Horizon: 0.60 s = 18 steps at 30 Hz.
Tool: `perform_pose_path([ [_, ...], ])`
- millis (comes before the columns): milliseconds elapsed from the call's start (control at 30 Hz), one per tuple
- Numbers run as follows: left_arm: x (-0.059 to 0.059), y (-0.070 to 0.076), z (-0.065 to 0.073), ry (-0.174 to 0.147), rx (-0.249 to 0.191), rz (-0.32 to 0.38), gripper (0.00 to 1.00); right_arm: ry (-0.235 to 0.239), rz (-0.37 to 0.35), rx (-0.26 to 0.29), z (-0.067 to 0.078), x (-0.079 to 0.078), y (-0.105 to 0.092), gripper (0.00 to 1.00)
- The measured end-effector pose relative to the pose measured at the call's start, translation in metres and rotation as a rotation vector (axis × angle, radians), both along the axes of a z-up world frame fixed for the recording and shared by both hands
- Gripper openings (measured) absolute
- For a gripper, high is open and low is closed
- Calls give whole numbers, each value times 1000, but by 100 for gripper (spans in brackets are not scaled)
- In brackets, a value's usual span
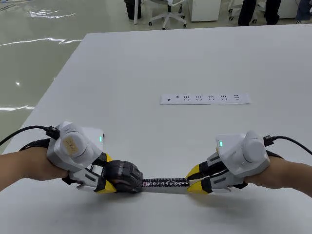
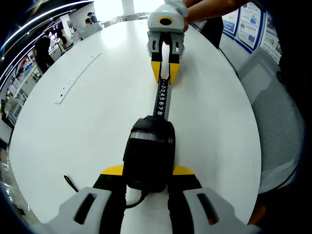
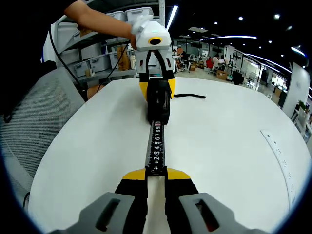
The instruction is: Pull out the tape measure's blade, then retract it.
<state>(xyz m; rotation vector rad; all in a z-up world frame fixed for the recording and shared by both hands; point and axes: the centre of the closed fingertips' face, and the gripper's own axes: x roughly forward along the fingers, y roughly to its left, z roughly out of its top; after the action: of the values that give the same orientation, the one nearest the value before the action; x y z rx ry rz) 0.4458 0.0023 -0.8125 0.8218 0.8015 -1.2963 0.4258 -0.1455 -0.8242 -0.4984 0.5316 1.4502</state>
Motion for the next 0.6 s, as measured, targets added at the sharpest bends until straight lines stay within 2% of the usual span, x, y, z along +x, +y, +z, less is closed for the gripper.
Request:
perform_pose_path([
  [600, 1, 1, 0, 1, -1, 0, 28, 1, -2, -7, -2, 1, -5, 11],
])
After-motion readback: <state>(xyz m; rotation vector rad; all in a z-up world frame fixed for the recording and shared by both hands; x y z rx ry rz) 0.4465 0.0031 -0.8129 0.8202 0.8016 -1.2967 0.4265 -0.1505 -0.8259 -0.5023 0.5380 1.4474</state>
